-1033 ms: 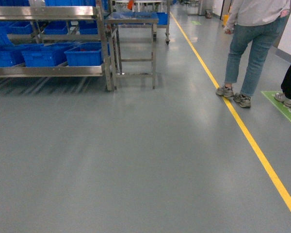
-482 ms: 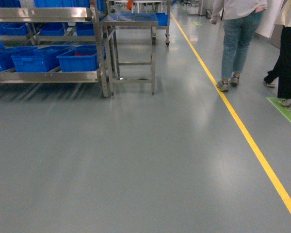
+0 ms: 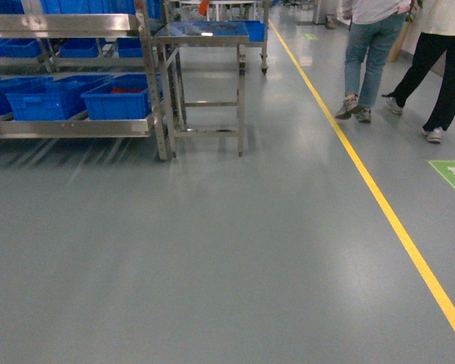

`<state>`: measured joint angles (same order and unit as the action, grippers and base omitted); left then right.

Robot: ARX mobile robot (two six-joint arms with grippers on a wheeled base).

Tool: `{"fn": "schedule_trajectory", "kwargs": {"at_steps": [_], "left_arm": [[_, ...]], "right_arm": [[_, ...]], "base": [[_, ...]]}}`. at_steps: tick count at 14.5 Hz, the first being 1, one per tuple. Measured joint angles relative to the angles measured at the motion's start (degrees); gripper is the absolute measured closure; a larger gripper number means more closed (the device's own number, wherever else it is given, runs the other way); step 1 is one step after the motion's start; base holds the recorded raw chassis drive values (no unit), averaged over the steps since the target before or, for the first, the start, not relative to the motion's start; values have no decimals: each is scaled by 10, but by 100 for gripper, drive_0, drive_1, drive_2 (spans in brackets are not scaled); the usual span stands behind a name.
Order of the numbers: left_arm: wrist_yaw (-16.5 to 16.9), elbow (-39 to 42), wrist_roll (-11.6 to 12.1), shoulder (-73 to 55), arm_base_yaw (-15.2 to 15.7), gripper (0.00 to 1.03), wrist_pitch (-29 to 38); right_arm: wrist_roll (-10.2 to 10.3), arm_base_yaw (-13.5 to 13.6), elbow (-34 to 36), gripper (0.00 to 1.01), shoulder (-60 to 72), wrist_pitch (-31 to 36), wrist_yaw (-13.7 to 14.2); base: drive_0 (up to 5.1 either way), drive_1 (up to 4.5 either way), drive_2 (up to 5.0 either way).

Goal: Sort blue parts and orange caps into right shelf containers

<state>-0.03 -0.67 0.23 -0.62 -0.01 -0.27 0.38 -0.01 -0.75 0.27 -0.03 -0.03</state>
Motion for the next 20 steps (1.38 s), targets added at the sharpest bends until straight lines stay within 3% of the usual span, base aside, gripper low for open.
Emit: {"fn": "schedule_trajectory", "kwargs": {"at_steps": [20], "left_arm": [[0,0,0,0,0,62,1]], "right_arm": [[0,0,0,58,0,-1,0]], "base": [[4,435,-426]]}}
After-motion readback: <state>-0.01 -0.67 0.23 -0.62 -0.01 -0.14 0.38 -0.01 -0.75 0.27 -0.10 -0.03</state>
